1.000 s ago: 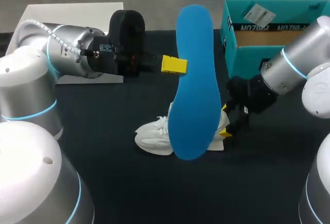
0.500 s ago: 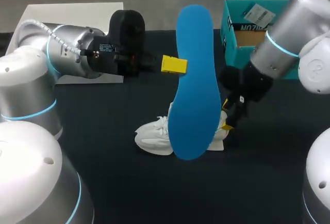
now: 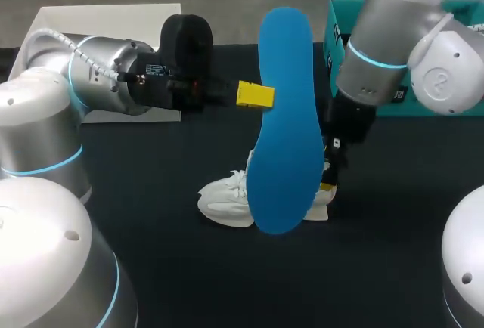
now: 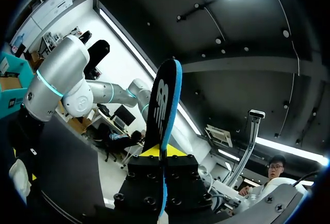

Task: Take the shoe out of the shoebox, open the shoe tongue, remove and reinsert the insole, then place the shoe into the shoebox

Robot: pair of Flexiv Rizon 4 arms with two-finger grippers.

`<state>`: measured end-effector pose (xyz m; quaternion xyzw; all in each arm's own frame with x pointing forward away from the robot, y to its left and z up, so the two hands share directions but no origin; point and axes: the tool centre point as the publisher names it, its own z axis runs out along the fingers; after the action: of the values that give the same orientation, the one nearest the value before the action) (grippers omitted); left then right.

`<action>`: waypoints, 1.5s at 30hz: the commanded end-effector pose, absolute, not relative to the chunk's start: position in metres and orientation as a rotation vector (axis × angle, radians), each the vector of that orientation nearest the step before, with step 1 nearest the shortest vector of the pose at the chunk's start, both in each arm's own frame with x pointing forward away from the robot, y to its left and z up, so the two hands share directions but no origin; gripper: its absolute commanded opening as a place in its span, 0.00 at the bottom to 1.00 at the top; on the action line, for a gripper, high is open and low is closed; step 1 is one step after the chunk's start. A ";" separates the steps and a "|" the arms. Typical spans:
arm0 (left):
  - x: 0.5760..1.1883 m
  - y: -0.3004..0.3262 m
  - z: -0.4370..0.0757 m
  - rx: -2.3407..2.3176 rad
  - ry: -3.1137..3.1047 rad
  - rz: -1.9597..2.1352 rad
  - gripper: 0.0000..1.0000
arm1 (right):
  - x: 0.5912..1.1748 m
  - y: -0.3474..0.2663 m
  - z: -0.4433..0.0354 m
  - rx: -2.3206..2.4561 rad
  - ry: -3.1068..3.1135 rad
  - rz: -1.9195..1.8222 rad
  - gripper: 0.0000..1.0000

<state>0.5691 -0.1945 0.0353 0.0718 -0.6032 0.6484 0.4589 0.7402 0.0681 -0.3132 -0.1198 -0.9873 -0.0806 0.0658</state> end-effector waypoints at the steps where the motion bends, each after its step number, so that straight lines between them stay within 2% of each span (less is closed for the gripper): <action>1: 0.568 -0.195 0.034 0.177 -1.484 1.598 0.00 | 0.742 0.072 -0.316 -0.343 -2.977 -0.097 1.00; 45: 0.568 -0.195 0.034 0.177 -1.484 1.598 0.00 | 0.741 0.073 -0.316 -0.336 -2.992 -0.080 1.00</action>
<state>0.5691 -0.1944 0.0353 0.0718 -0.6032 0.6484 0.4589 0.7414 0.0732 -0.3161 -0.1114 -0.9913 -0.0265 0.0655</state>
